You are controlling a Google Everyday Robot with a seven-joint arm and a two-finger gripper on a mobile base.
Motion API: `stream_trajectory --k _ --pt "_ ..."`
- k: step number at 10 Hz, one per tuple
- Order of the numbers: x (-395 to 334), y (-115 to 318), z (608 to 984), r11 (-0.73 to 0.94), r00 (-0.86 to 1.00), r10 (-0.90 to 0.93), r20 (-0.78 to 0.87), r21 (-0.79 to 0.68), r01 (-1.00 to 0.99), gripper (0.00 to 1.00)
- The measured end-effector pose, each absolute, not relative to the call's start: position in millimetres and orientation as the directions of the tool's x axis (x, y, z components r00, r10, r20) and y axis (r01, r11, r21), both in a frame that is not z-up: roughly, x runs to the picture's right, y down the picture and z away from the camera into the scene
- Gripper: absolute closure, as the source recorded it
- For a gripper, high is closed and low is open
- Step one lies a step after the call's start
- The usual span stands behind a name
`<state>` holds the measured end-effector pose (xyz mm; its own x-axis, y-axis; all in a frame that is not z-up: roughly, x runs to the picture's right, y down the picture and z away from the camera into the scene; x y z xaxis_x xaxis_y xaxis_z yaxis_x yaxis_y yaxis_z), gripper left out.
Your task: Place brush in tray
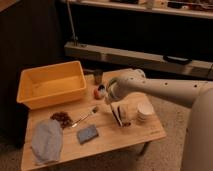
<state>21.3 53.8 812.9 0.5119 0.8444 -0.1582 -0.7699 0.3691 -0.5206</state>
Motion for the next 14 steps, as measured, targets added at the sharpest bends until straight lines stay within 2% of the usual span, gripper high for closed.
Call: stream_trajectory --k 4,9,14 --pt "14.3 -5.9 775.1 0.443 0.550 0.834 -0.048 -0.535 -0.719 1.00" --pt "-37.5 -81.7 735.5 0.554 0.591 0.797 0.122 -0.538 -0.636 1.00" --pt "-99.9 -129.3 726.5 0.617 0.607 0.761 0.229 -0.544 -0.568 1.00"
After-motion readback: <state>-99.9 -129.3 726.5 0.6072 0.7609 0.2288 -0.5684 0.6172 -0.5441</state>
